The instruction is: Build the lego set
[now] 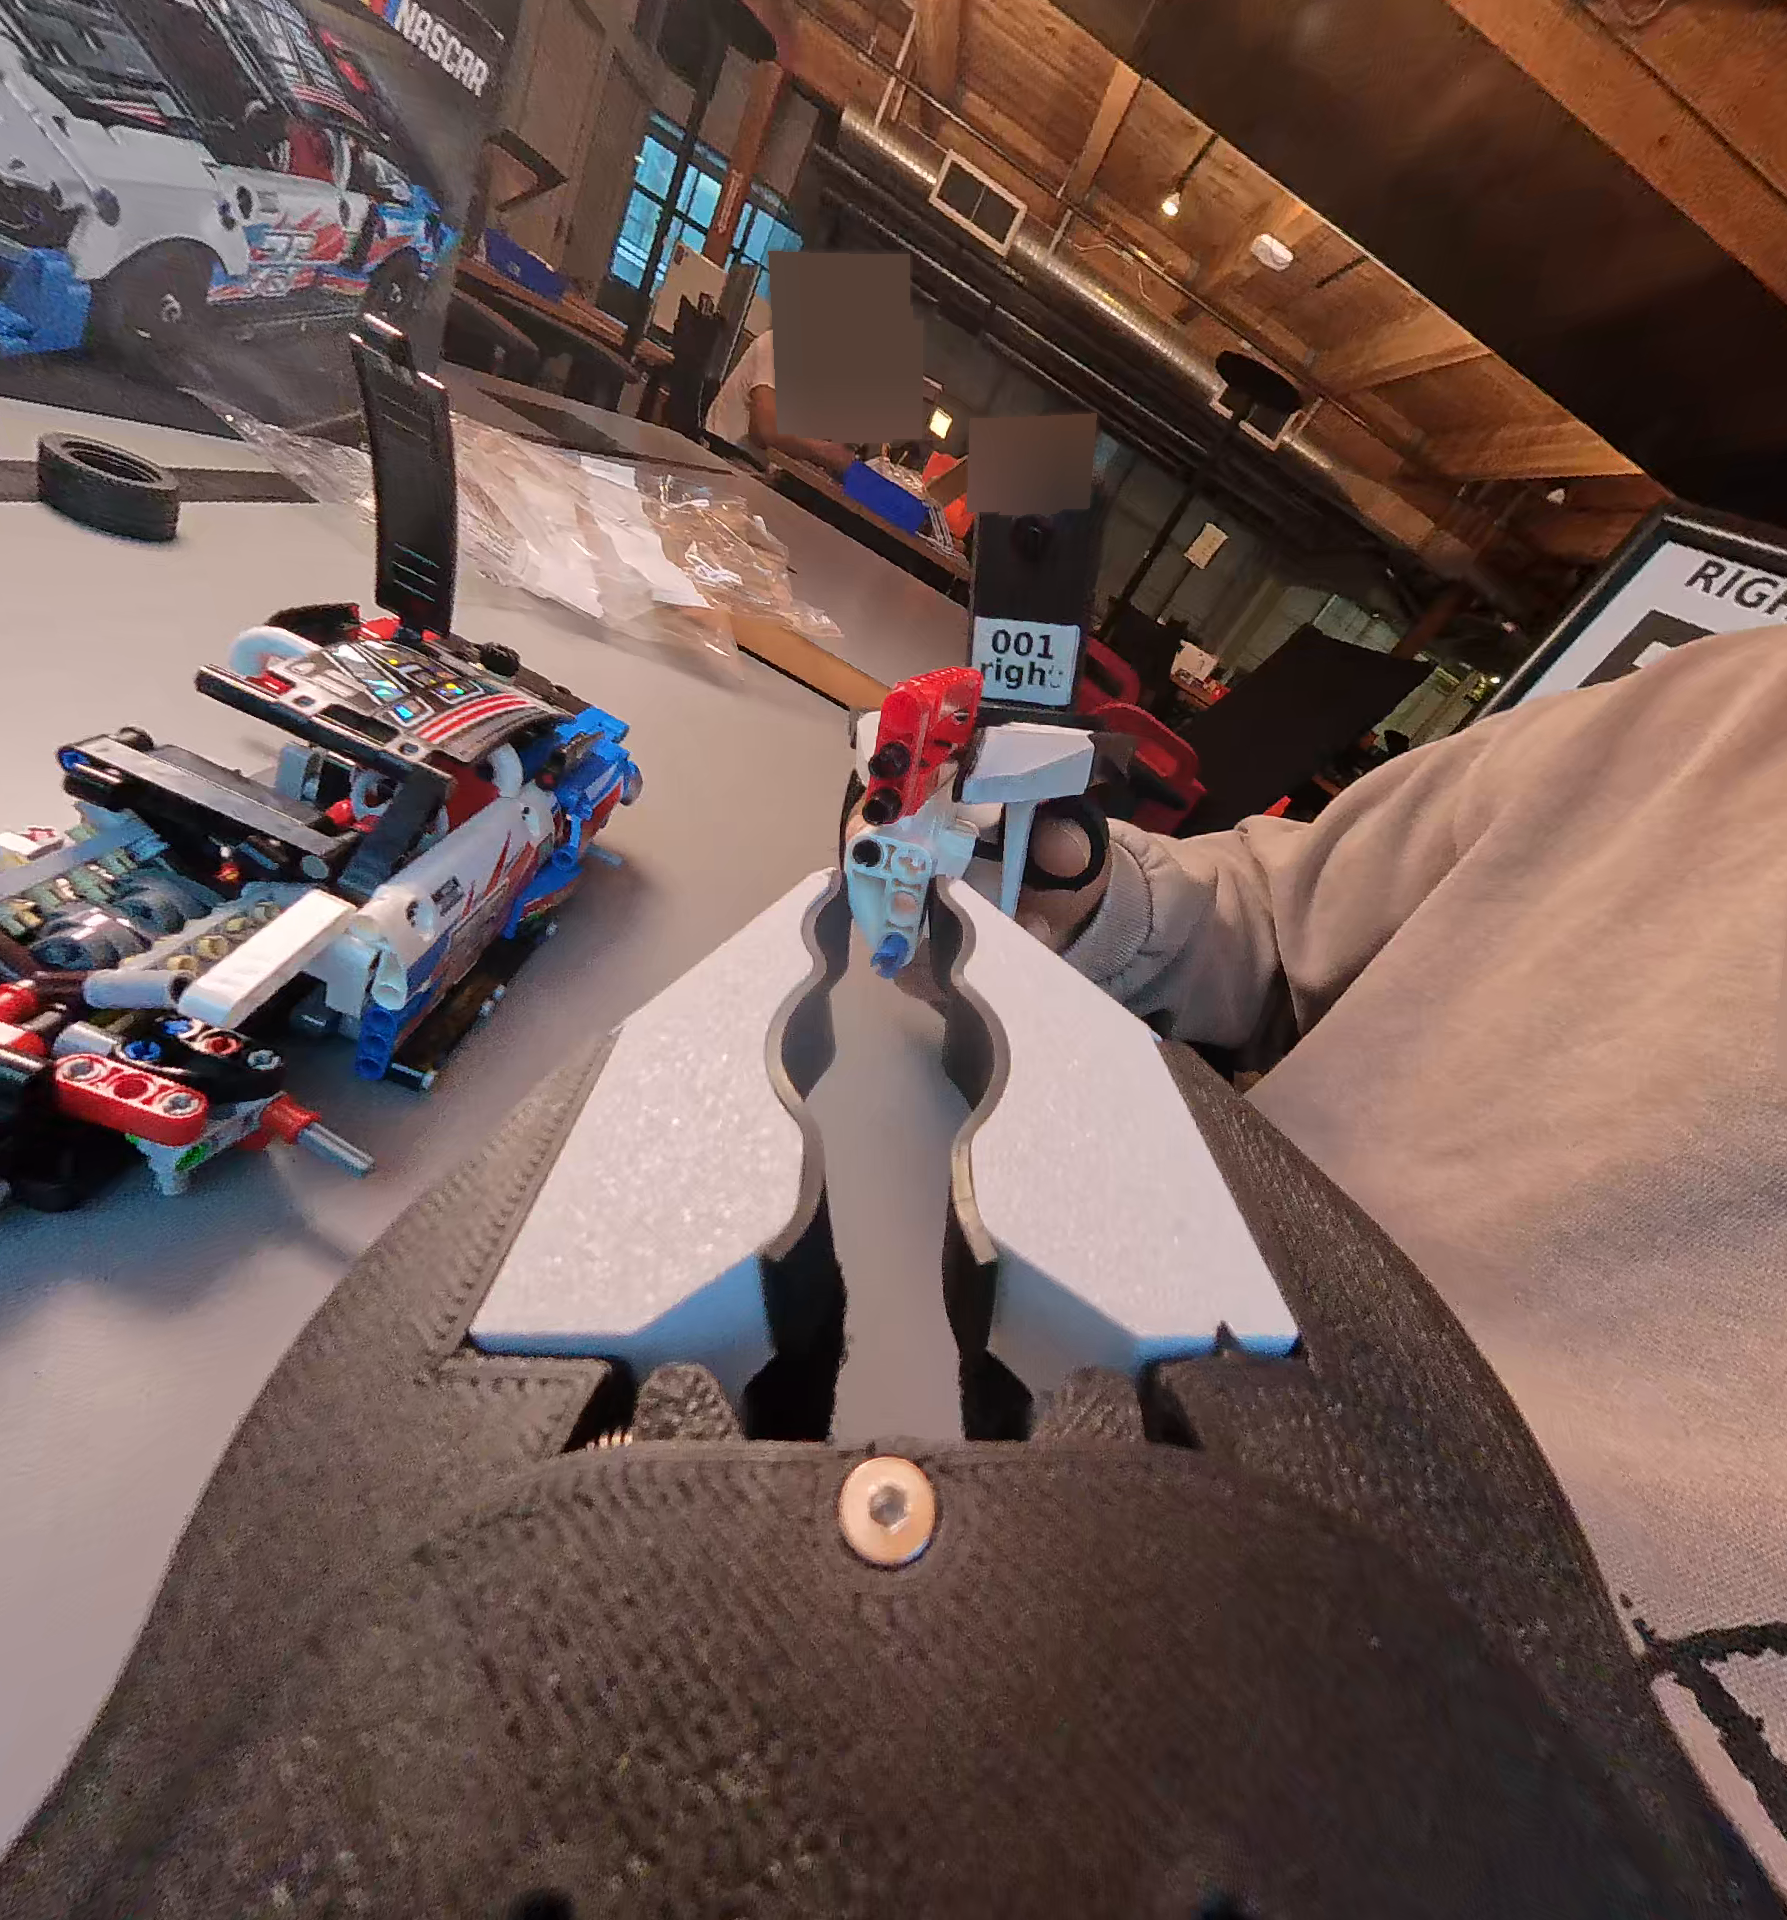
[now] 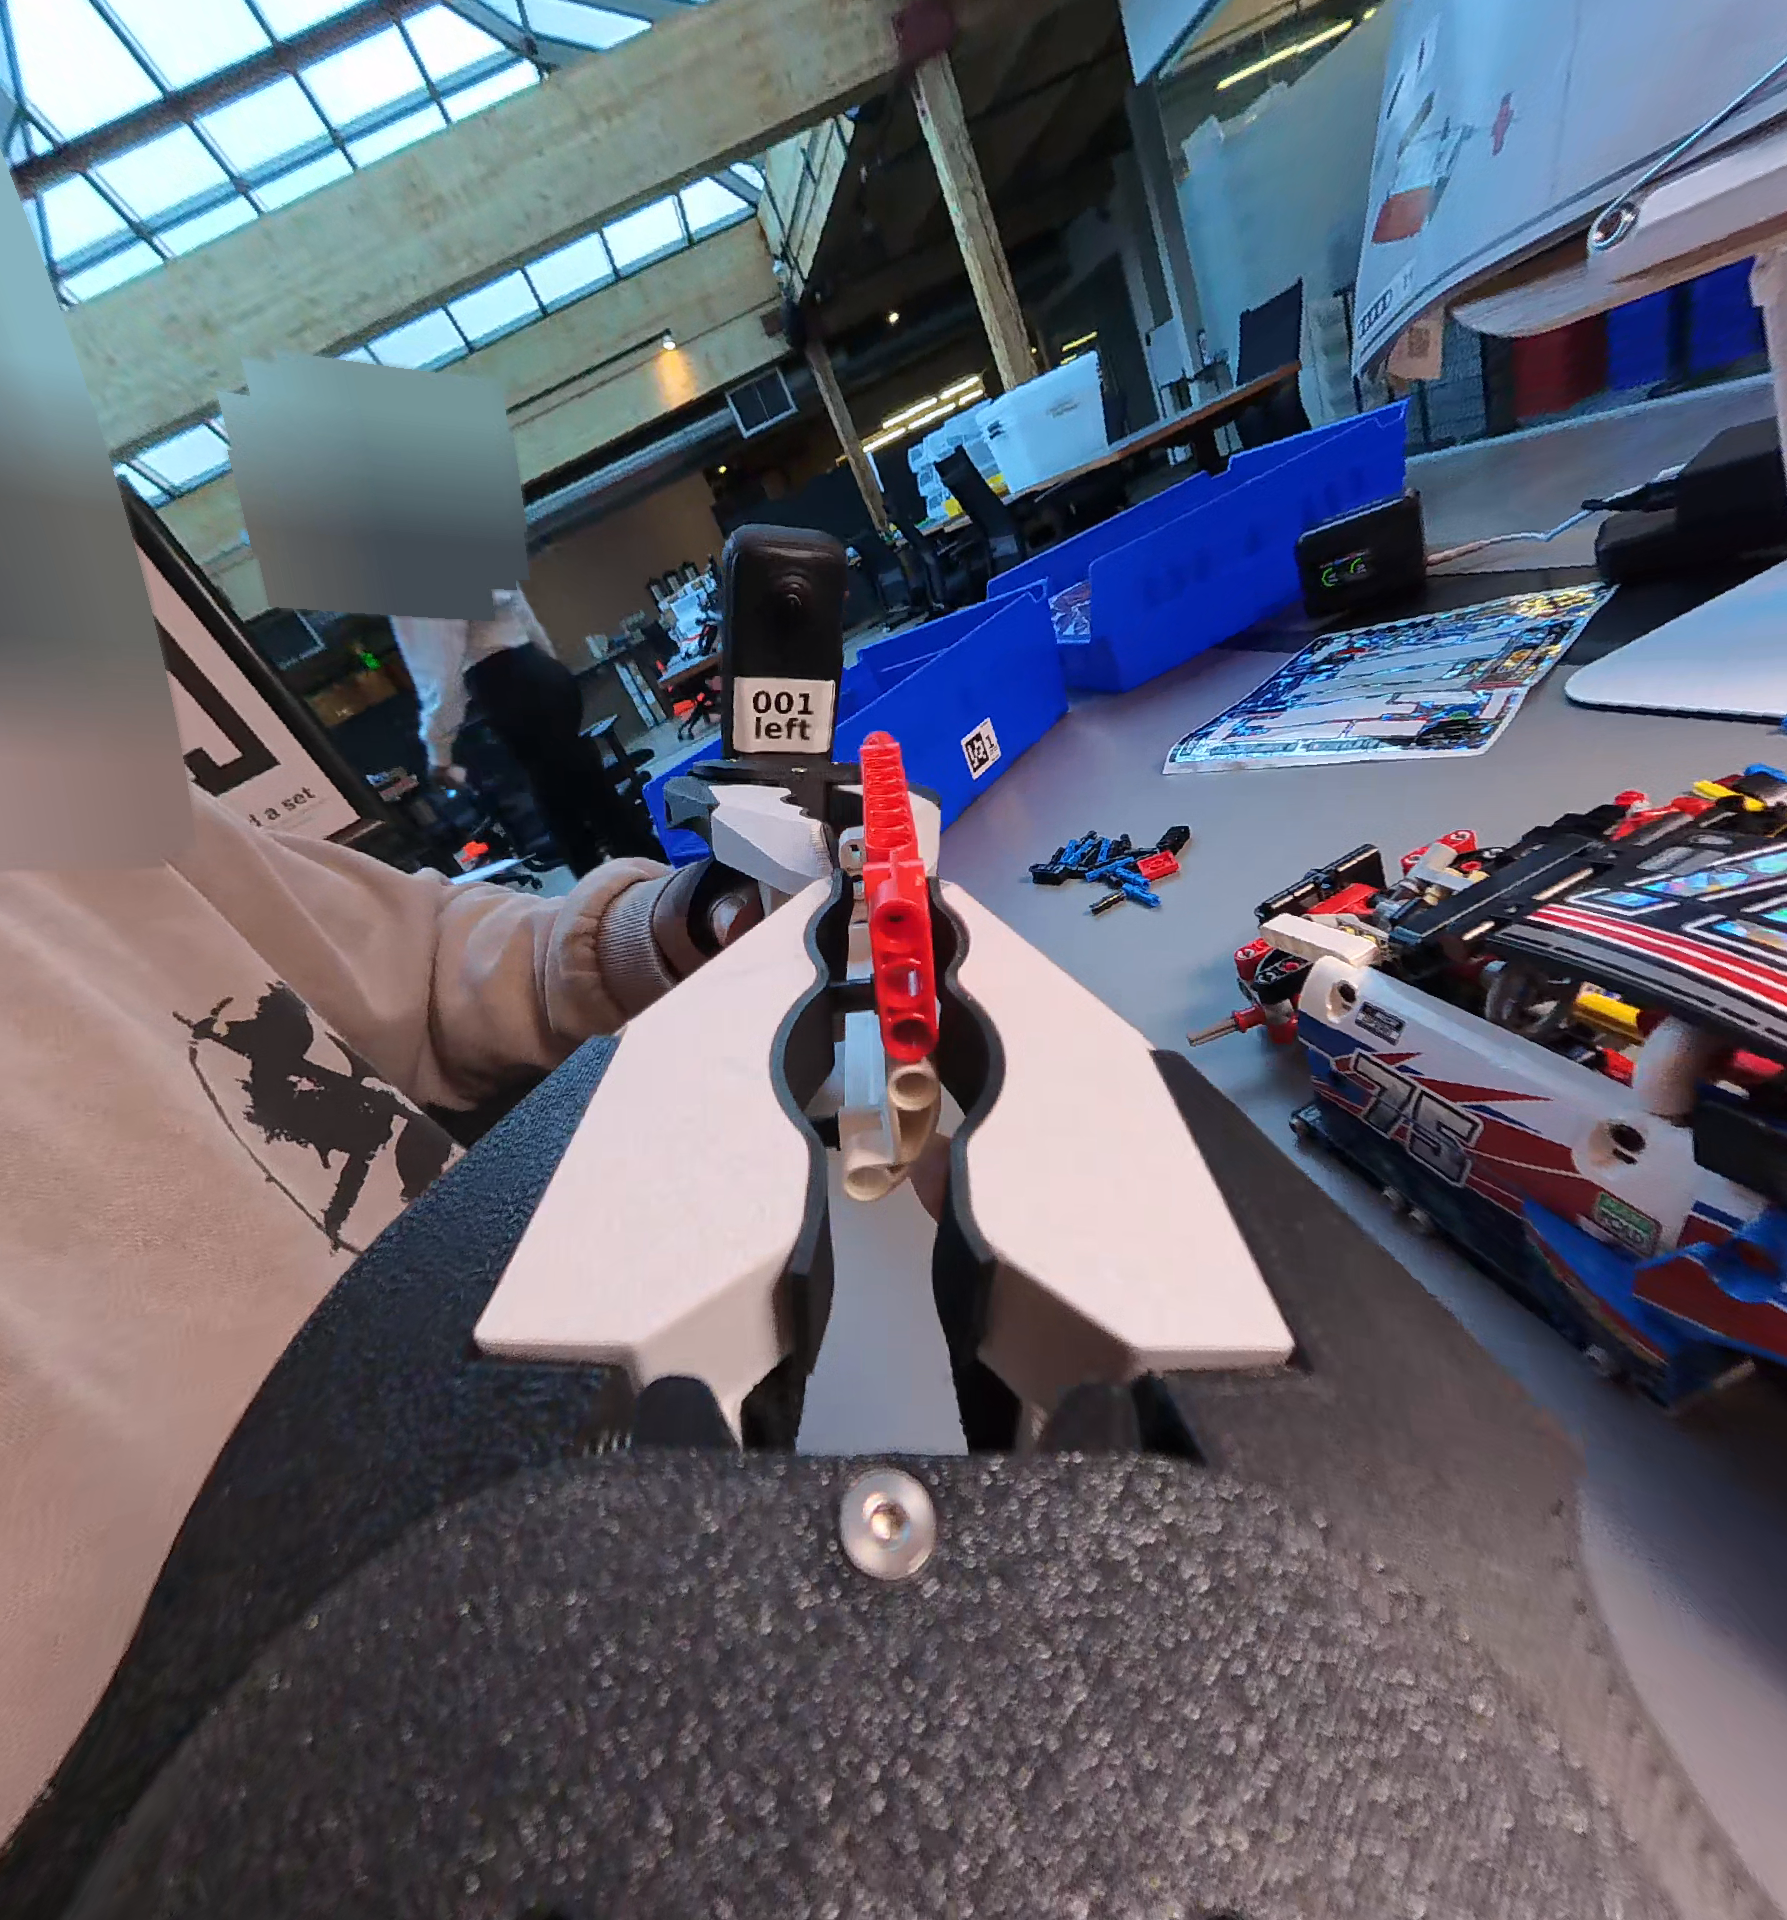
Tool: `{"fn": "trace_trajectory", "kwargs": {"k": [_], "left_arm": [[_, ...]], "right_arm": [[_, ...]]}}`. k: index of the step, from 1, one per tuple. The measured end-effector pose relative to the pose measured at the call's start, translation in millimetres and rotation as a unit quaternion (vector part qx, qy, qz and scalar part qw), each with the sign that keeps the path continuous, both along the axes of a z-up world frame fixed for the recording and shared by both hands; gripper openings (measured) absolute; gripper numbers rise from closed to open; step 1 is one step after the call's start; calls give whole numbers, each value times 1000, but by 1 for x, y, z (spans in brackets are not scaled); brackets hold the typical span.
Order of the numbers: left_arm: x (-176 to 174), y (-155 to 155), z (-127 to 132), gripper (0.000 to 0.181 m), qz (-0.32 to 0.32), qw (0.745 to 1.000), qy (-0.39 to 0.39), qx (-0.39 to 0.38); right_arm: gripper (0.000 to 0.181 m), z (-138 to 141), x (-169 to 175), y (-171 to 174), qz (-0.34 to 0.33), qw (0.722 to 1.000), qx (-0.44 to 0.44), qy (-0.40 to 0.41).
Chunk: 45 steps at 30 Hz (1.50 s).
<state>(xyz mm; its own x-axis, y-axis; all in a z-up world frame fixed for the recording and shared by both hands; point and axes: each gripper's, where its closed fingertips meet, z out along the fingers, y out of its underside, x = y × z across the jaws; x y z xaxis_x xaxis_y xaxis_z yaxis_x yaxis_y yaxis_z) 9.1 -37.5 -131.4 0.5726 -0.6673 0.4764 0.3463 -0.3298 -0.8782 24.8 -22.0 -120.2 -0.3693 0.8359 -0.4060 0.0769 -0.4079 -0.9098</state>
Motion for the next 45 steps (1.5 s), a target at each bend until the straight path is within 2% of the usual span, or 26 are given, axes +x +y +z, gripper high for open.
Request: {"fn": "trace_trajectory", "kwargs": {"k": [3, 5, 7, 10, 12, 15, 18, 20, 23, 26, 27, 28, 30, 34, 37, 41, 45], "left_arm": [[-8, 9, 12, 14, 30, 999, -21, 20], [-15, 14, 18, 38, 50, 997, -58, 24], [-12, 16, 16, 44, 44, 996, -80, 11], [7, 18, 12, 38, 29, 996, -84, -3], [6, 23, 13, 15, 50, 996, -78, -1], [1, 25, 3, 14, 41, 997, -60, -30], [-12, 24, -3, 12, 41, 996, -59, -56], [-17, 20, -15, 12, 14, 995, -31, -95], [-17, 8, -44, 10, -18, 986, 88, -141], [-3, -2, -57, 10, -51, 971, 178, -154], [2, -3, -59, 10, -55, 967, 195, -152], [5, -3, -59, 10, -58, 965, 208, -148], [3, -1, -57, 11, -46, 965, 220, -132], [0, 1, -45, 12, -31, 976, 193, -98], [2, -2, -44, 13, -38, 975, 200, -86], [-3, 0, -38, 16, -37, 985, 140, -92], [-10, 8, -35, 17, -8, 991, 81, -103]], "right_arm": [[10, 12, -5, 9, -38, 998, -27, 32], [10, 20, -6, 21, -67, 994, -63, 53], [10, 20, -8, 28, -95, 991, -70, 55], [10, 14, -15, 14, -95, 992, -67, 48], [10, 11, -19, 3, -96, 993, -53, 47], [10, 0, -23, 3, -94, 995, -37, 13], [15, -17, -20, 2, -45, 998, -20, -49], [22, -24, -14, 3, -15, 997, 16, -76], [29, -26, -7, 7, -3, 990, 110, -90], [35, -46, -8, -8, 39, 976, 161, -141], [29, -52, -8, -17, 57, 973, 162, -153], [7, -58, -9, -22, 58, 971, 164, -163], [5, -65, -12, -21, 44, 967, 177, -177], [4, -62, -15, -22, 42, 978, 78, -187], [5, -66, -13, -28, 54, 977, 51, -199], [4, -60, -13, -31, 64, 978, -30, -195], [4, -45, -20, -11, 0, 984, -103, -143]]}}
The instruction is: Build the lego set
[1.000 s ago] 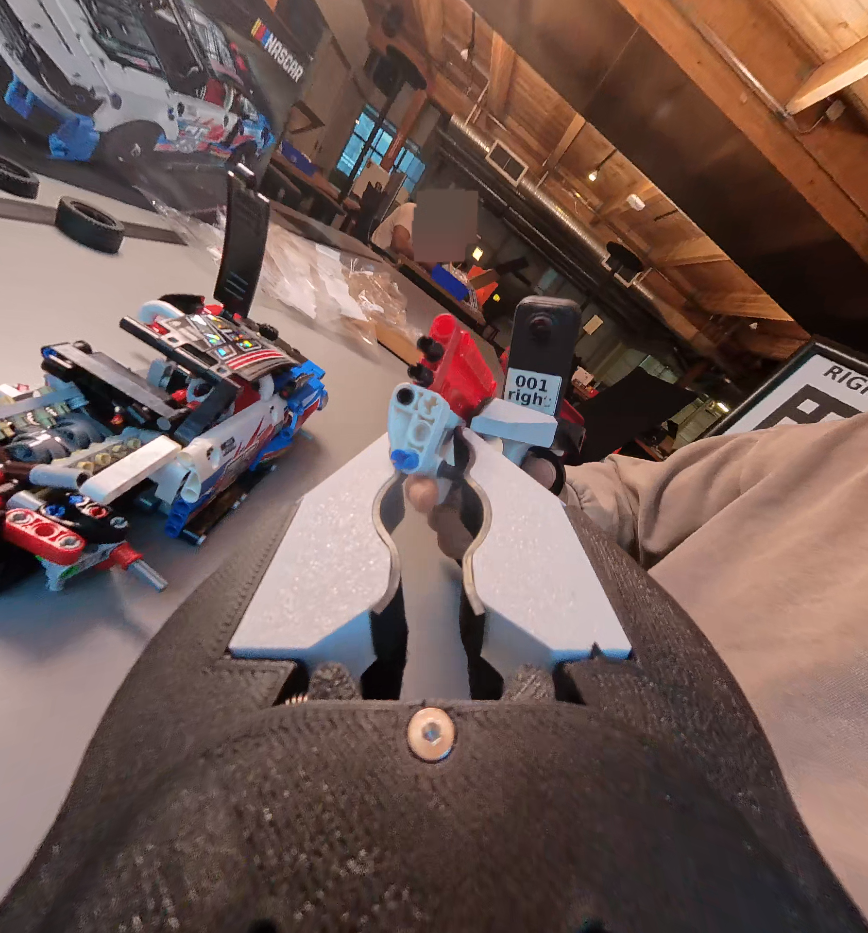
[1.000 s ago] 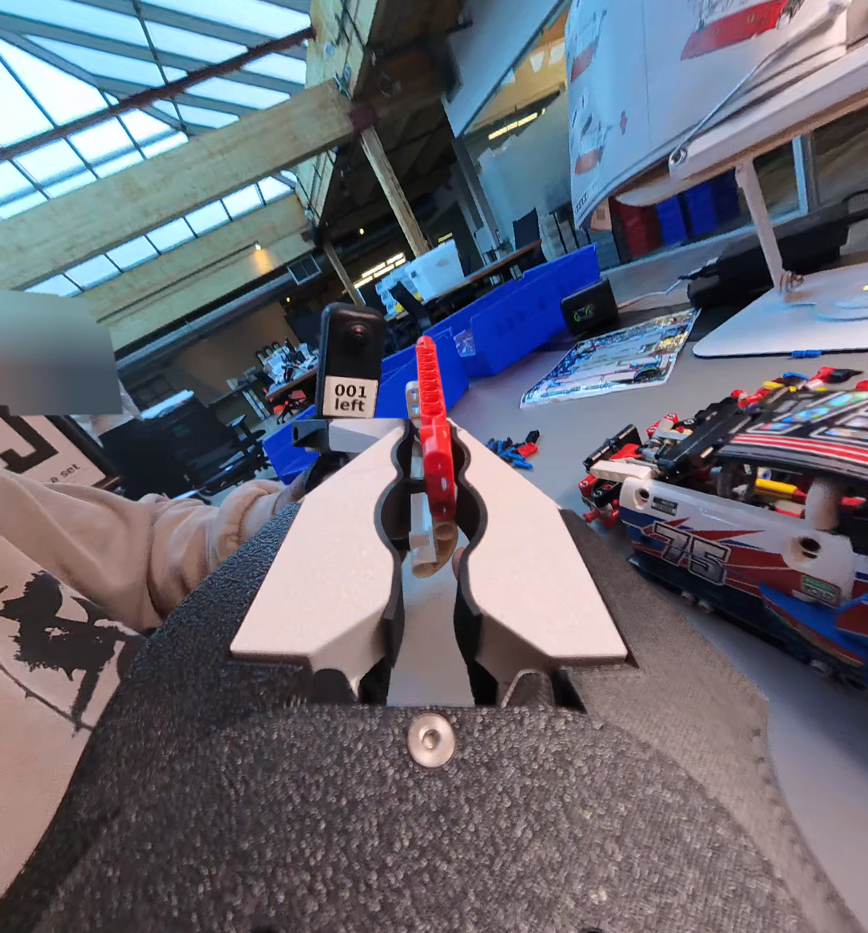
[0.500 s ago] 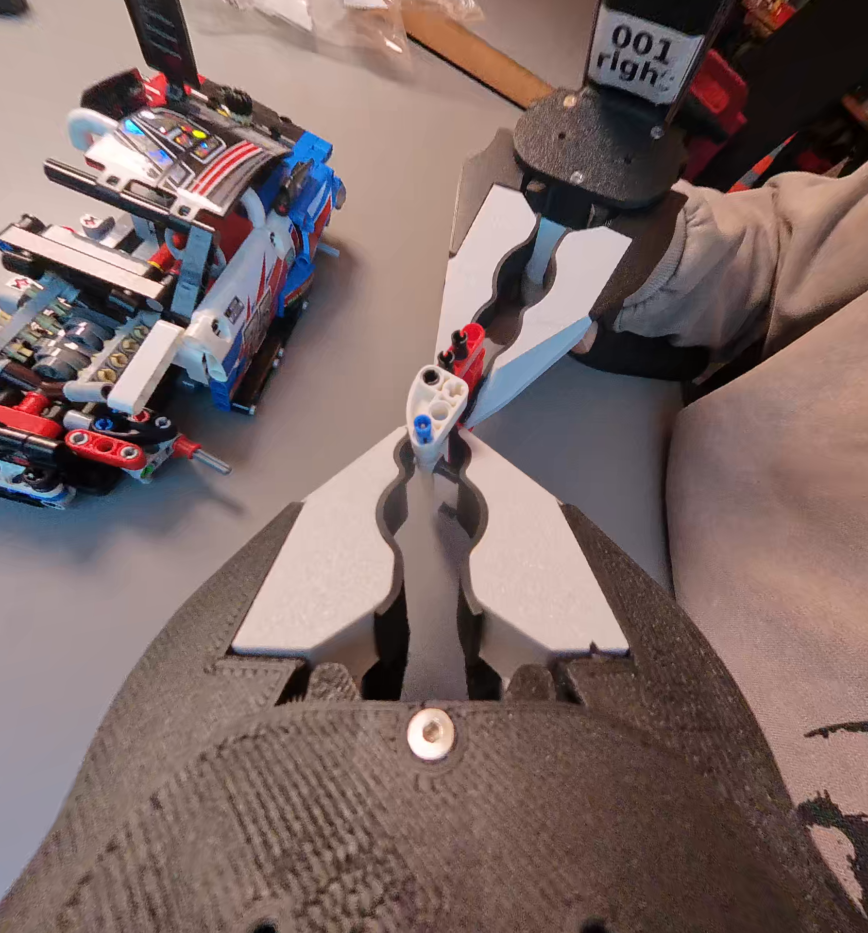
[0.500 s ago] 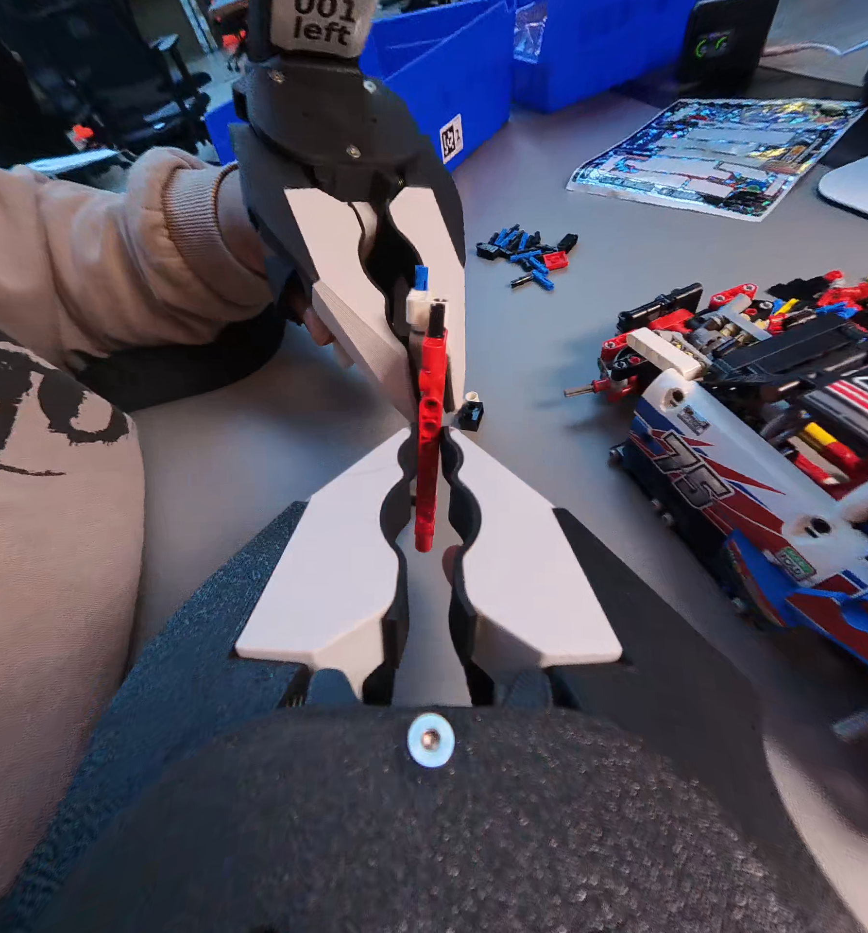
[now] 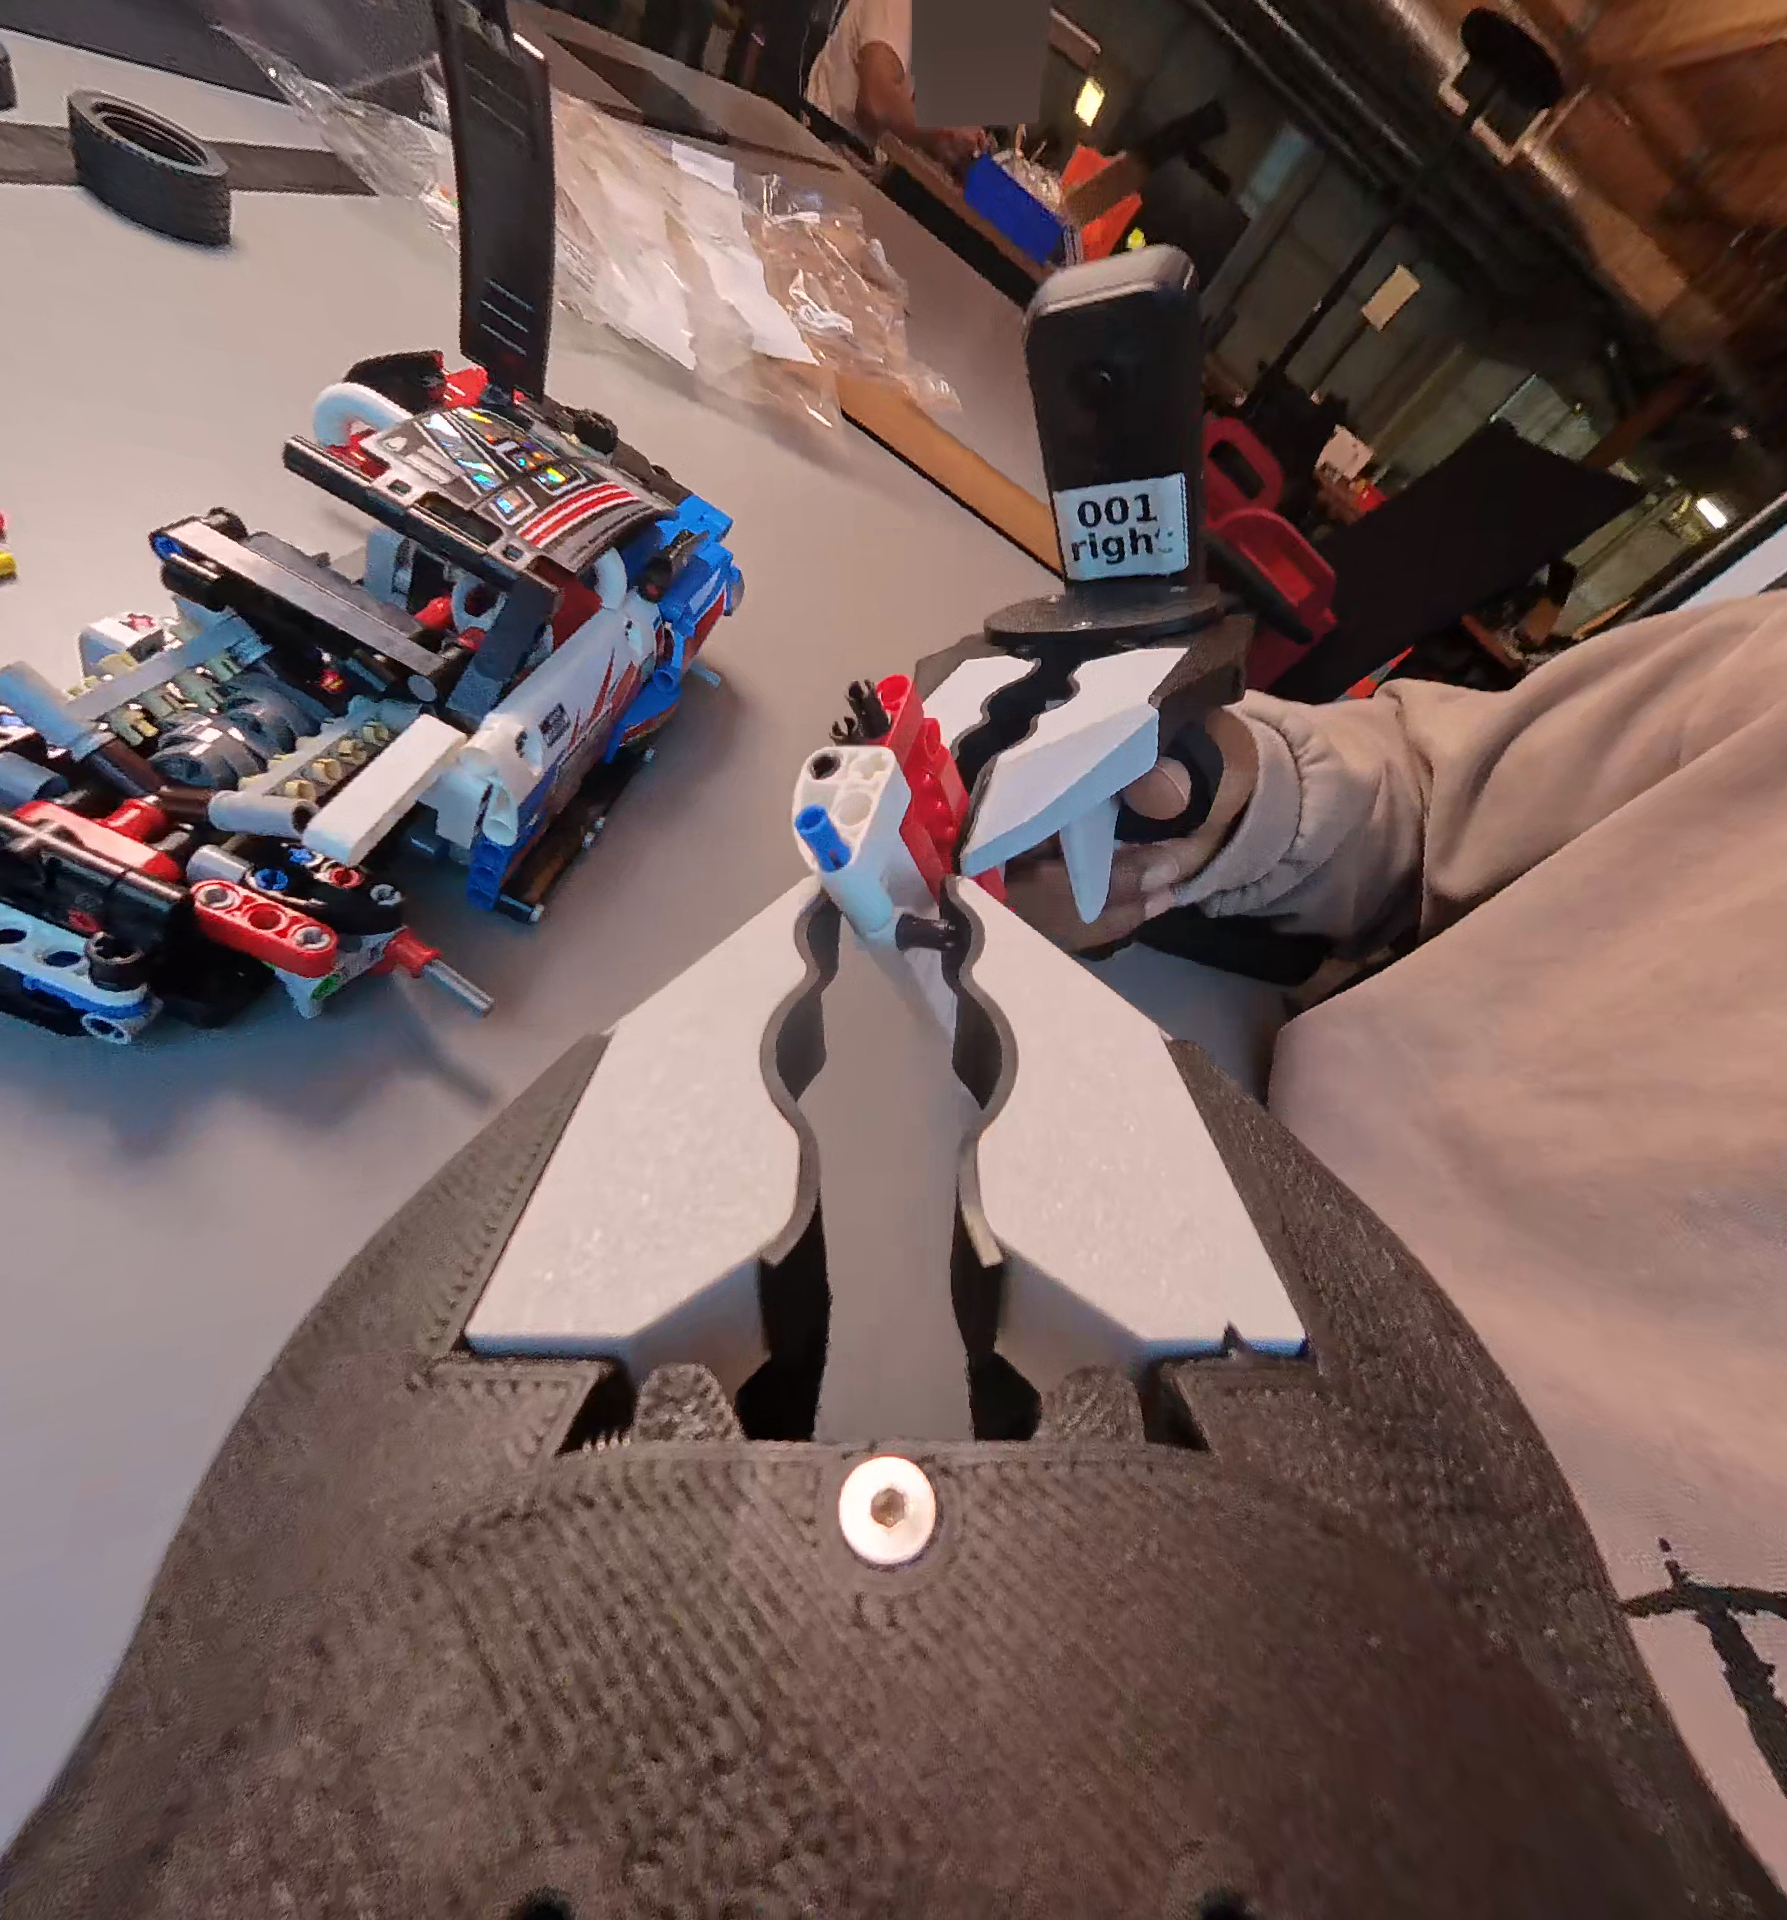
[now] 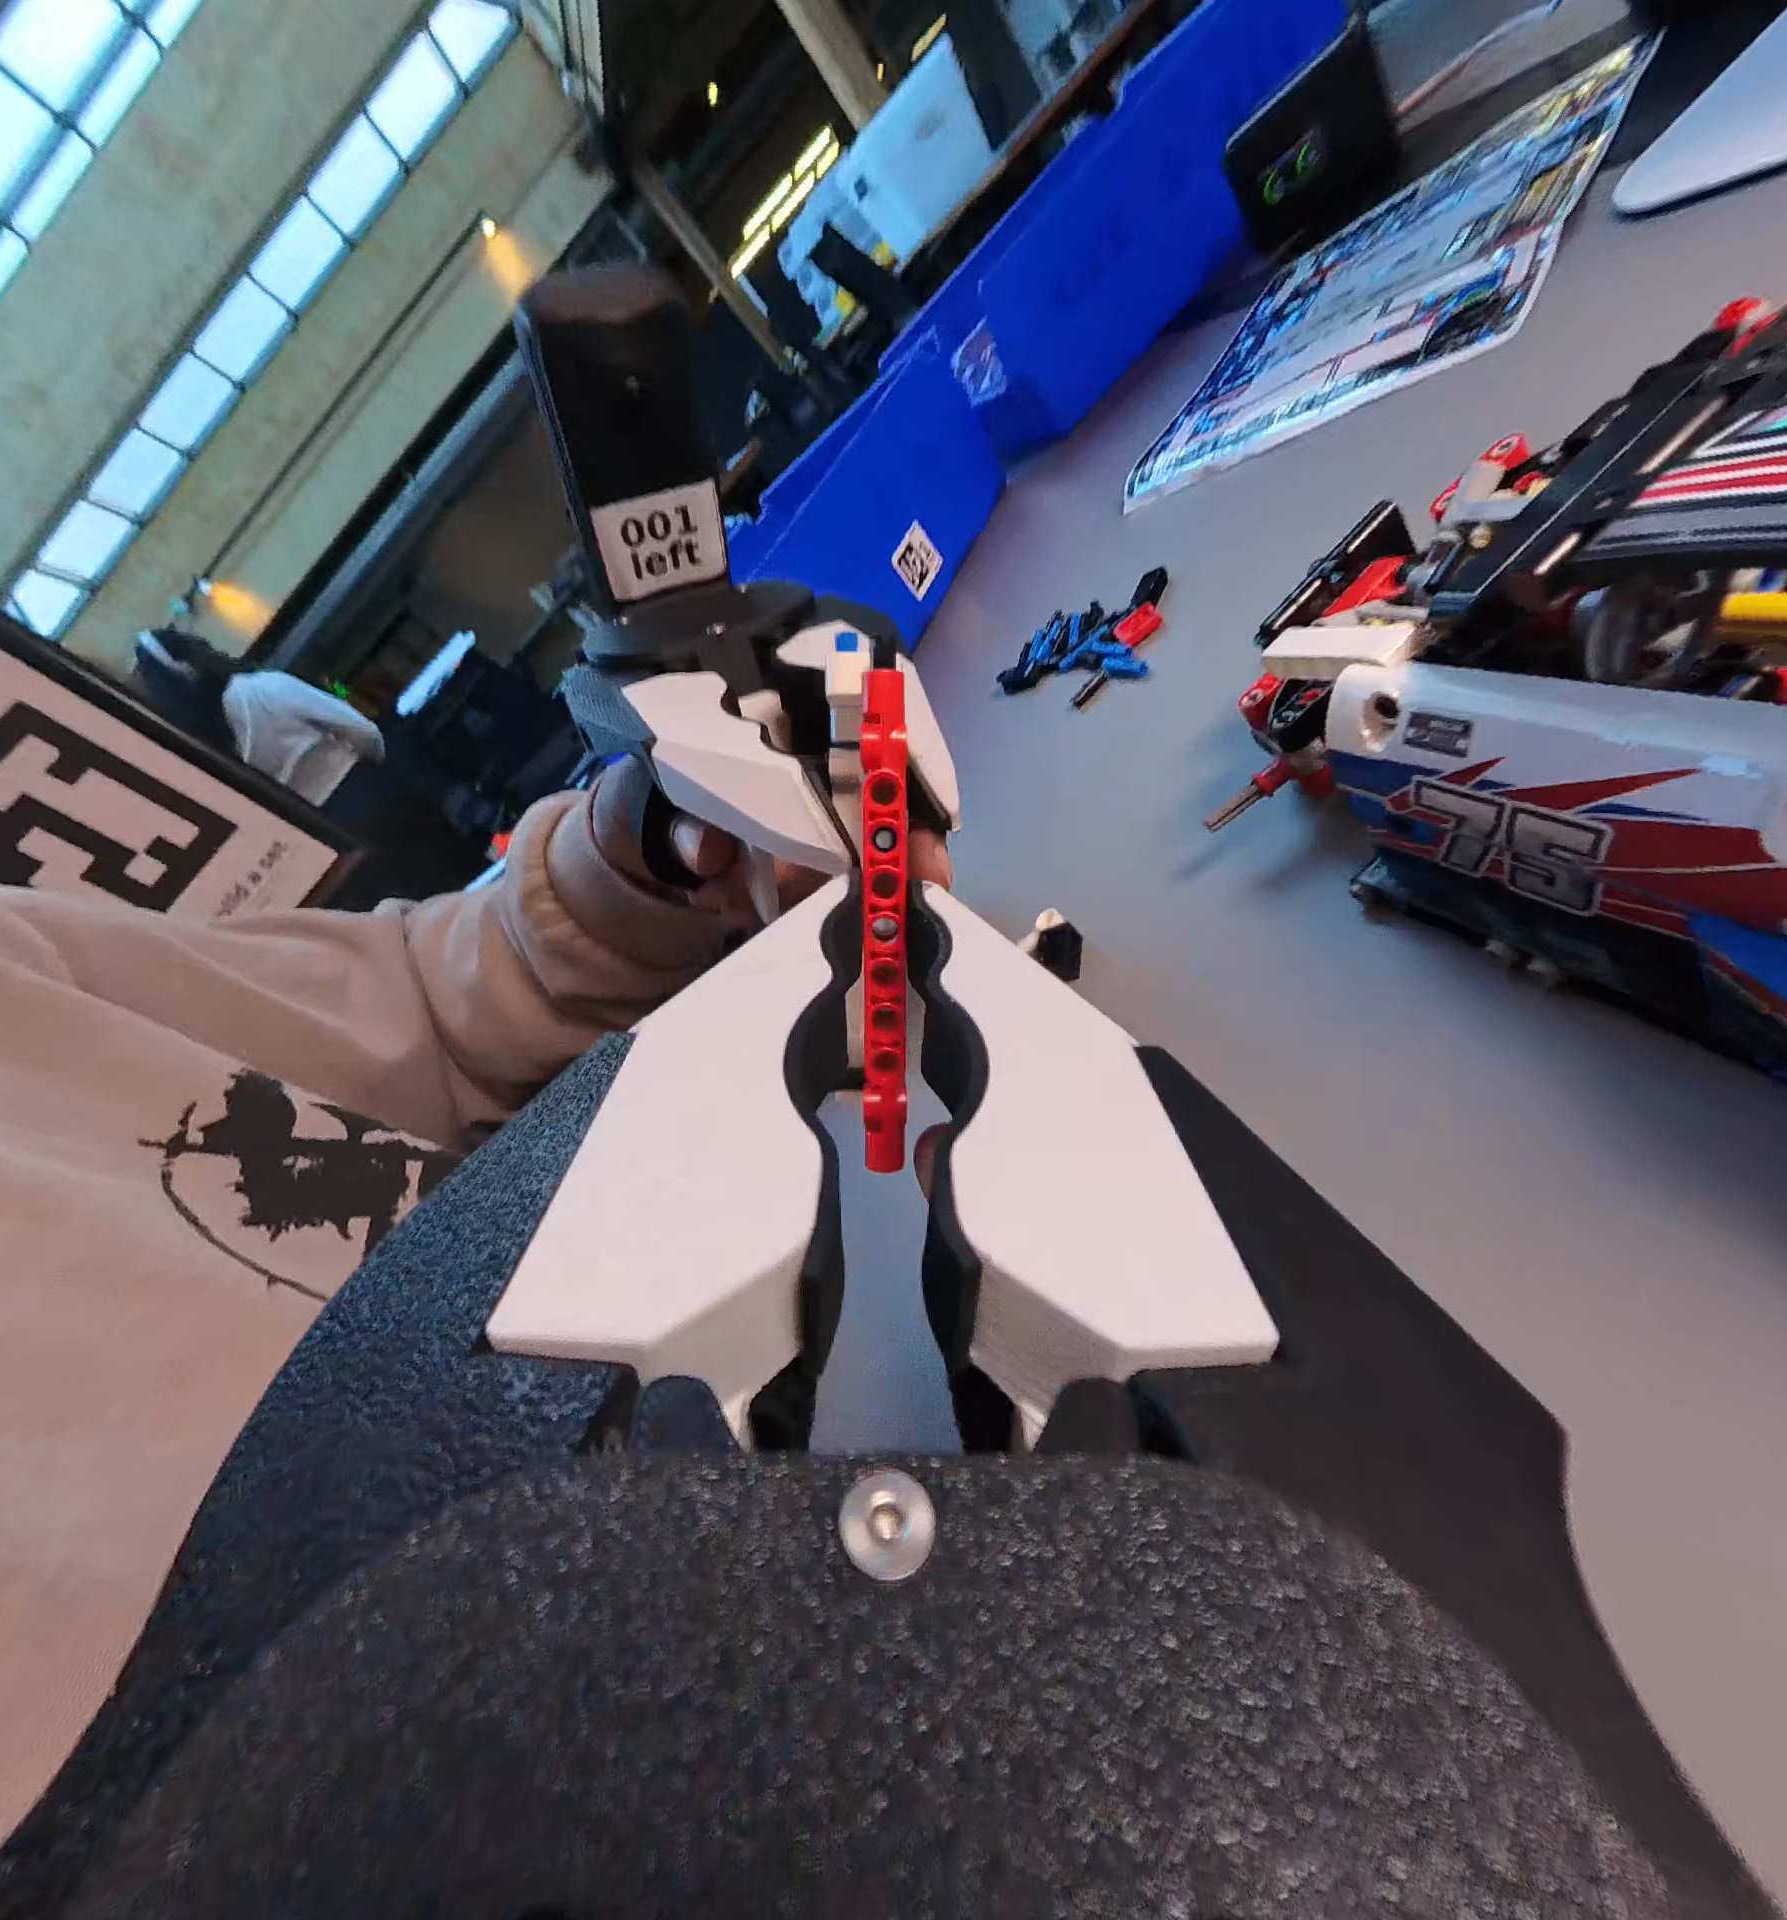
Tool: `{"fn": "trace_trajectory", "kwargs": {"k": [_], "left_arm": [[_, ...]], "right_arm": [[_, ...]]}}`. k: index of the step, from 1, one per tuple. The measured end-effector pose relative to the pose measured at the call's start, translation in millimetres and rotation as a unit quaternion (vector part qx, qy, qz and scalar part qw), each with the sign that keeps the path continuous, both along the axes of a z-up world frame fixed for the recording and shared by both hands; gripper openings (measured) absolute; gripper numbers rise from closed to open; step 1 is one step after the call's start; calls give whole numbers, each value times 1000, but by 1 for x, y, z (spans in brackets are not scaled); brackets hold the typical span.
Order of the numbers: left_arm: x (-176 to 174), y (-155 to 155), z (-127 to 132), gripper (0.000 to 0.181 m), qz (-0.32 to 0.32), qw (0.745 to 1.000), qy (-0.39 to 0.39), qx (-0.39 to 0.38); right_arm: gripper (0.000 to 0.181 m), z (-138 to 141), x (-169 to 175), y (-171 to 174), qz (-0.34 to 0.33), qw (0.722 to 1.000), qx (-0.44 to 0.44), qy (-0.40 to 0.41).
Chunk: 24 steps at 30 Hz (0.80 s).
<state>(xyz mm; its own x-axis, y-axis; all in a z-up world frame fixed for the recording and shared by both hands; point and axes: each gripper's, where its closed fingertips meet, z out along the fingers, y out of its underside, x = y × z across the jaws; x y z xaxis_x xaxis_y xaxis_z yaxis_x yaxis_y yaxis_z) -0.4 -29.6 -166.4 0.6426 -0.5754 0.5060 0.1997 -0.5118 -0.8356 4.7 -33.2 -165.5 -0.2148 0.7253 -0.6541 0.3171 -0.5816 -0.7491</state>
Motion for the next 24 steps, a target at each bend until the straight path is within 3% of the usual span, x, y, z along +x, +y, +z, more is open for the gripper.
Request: {"fn": "trace_trajectory", "kwargs": {"k": [4, 7, 9, 13, 15, 18, 20, 24], "left_arm": [[-1, 3, 6, 15, 15, 998, -55, 1], [-1, 5, 16, 6, 15, 995, -97, 9], [-3, 4, 17, 6, 7, 996, -85, 9], [-5, -7, 4, 5, -34, 999, 15, -4], [2, -20, -11, 6, -79, 993, 78, -32], [16, -41, -35, 6, -160, 974, 133, -92], [28, -51, -42, 6, -206, 963, 130, -115], [41, -53, -47, 7, -249, 950, 151, -110]], "right_arm": [[4, 16, 0, 17, -64, 997, -13, 52], [4, 17, 0, 11, -63, 996, 6, 59], [4, 16, 0, 7, -57, 997, 8, 55], [4, -11, 2, -11, 19, 995, 95, -25], [13, -25, 10, -21, 77, 982, 162, -63], [34, -23, 16, -21, 106, 962, 249, -45], [48, -20, 19, -23, 125, 951, 280, -30], [44, -32, 35, -41, 206, 923, 324, -18]]}}
